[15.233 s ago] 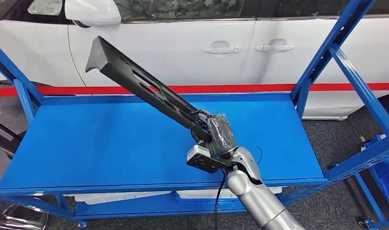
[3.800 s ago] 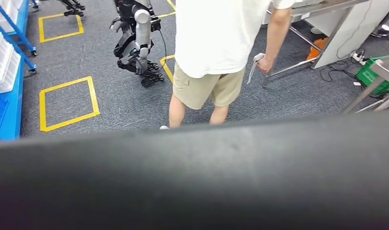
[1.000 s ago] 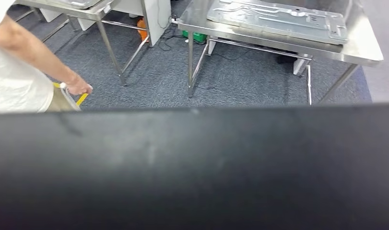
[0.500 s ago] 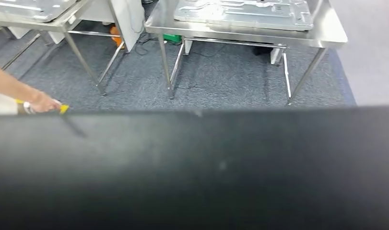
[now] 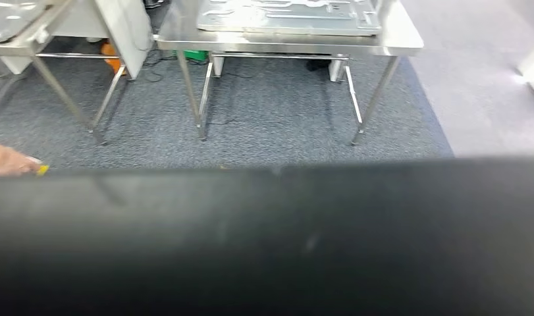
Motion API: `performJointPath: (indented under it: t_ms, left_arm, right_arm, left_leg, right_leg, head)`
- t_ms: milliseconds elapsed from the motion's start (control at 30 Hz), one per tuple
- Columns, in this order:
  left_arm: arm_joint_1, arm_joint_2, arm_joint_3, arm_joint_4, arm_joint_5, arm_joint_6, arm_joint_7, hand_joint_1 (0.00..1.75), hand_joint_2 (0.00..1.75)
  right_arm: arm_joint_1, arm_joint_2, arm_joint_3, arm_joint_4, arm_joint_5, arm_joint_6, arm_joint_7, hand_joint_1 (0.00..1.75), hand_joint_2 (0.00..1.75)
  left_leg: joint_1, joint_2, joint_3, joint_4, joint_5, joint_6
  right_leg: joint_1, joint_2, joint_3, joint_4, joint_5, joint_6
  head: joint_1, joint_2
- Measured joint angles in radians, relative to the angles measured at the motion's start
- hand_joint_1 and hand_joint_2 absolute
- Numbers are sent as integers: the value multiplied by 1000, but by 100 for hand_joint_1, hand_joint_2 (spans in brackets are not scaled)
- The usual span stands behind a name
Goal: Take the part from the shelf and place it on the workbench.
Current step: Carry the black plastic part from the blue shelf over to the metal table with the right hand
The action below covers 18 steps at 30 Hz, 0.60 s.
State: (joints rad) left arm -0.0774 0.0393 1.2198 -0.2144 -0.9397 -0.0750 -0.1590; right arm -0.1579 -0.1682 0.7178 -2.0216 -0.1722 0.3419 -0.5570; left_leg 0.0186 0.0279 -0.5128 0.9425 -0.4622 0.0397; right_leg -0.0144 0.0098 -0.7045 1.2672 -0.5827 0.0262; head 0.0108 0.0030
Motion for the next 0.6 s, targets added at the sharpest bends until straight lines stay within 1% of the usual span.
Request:
performJointPath:
  t_ms: [33, 67, 100, 133, 167, 200, 267, 300, 333, 367, 400, 433, 467, 500, 533, 567, 600]
  left_arm:
    - [0, 0, 0, 0, 0, -4, 0, 0, 0]
    - [-1, 0, 0, 0, 0, -8, 1, 0, 0]
    - [-2, 0, 0, 0, 0, -14, 2, 0, 0]
    - [-3, -1, 0, 0, 1, -20, 3, 0, 0]
    - [-4, -1, 1, 0, 3, -25, 6, 0, 0]
    - [-5, -1, 1, 0, 4, -30, 8, 0, 0]
    - [-8, -1, 2, 0, 6, -36, 10, 0, 0]
    - [-9, -1, 2, 0, 6, -37, 11, 0, 0]
    - [-10, -1, 2, 0, 6, -39, 12, 0, 0]
    - [-10, -1, 2, 0, 6, -40, 13, 0, 0]
    - [-8, 0, 2, 0, 6, -41, 14, 0, 0]
    - [-6, 1, 2, 0, 6, -41, 14, 0, 0]
    - [-3, 1, 2, 0, 6, -41, 15, 0, 0]
    - [-1, 2, 2, 0, 6, -41, 16, 0, 0]
    - [1, 2, 2, 0, 6, -42, 17, 0, 0]
    - [2, 2, 2, 0, 6, -42, 17, 0, 0]
    - [2, 2, 2, 0, 6, -43, 17, 0, 0]
  right_arm:
    - [0, 0, 0, 1, -2, 3, 0, 171, 175]
    - [0, 0, -1, 2, -4, 6, 0, 171, 175]
    - [0, 0, -2, 3, -6, 9, 0, 171, 175]
    - [0, 0, -3, 3, -7, 11, 1, 171, 175]
    - [0, 0, -5, 3, -6, 9, 1, 171, 175]
    - [0, 0, -8, 3, -5, 6, 1, 171, 175]
    - [1, 0, -12, 2, -2, 1, -1, 171, 175]
    - [1, 0, -14, 1, 0, 0, -2, 171, 175]
    - [1, 0, -15, 0, 1, -1, -3, 171, 175]
    - [0, 1, -16, -1, 1, -1, -3, 171, 175]
    - [0, 1, -17, -2, 2, 0, -3, 171, 175]
    - [0, 2, -17, -2, 1, 1, -3, 171, 175]
    - [0, 2, -17, -2, 1, 2, -3, 171, 175]
    - [0, 2, -17, -2, -1, 3, -3, 171, 175]
    - [0, 2, -17, -2, -3, 3, -3, 171, 175]
    - [0, 2, -17, -2, -5, 3, -3, 171, 175]
    - [0, 2, -17, -2, -6, 3, -3, 171, 175]
  left_leg:
    - [0, 11, 1, 2, -3, -2]
    - [0, 19, 4, 4, -6, -4]
    - [0, 26, 7, 6, -10, -8]
    - [-2, 31, 9, 8, -15, -14]
    - [-4, 35, 10, 10, -19, -20]
    - [-6, 39, 12, 11, -23, -27]
    - [-6, 47, 16, 11, -26, -39]
    - [-4, 43, 17, 15, -31, -44]
    - [-2, 32, 12, 32, -44, -49]
    - [0, 17, -5, 69, -67, -53]
    - [2, 0, -35, 131, -100, -56]
    - [2, -12, -73, 207, -134, -57]
    - [2, -17, -111, 278, -159, -59]
    - [2, -19, -139, 325, -167, -59]
    - [2, -20, -147, 328, -151, -57]
    - [2, -20, -135, 290, -116, -54]
    - [0, -21, -107, 220, -72, -47]
  right_leg:
    - [-3, -4, 2, -7, 18, 3]
    - [-5, -9, 24, -54, 50, 4]
    - [-6, -21, 63, -128, 88, 3]
    - [-5, -33, 101, -200, 116, 1]
    - [-3, -42, 126, -250, 131, -4]
    - [0, -47, 140, -279, 136, -9]
    - [3, -39, 140, -283, 132, -21]
    - [2, -36, 141, -284, 133, -27]
    - [1, -33, 142, -287, 133, -34]
    - [0, -31, 143, -289, 133, -41]
    - [0, -28, 144, -290, 132, -46]
    - [1, -26, 145, -290, 130, -50]
    - [3, -22, 146, -289, 129, -53]
    - [4, -17, 148, -289, 127, -54]
    - [5, -13, 151, -288, 125, -53]
    - [6, -9, 155, -287, 121, -53]
    - [7, -5, 161, -287, 117, -51]
  head:
    - [0, 0]
    - [0, 0]
    - [0, 0]
    - [0, 0]
    - [0, 0]
    - [0, 0]
    - [0, 0]
    - [0, 0]
    - [0, 0]
    - [-1, 0]
    - [-1, 0]
    - [-2, 0]
    - [-2, 0]
    - [-2, 0]
    - [-2, 0]
    - [-2, 0]
    - [-2, 0]
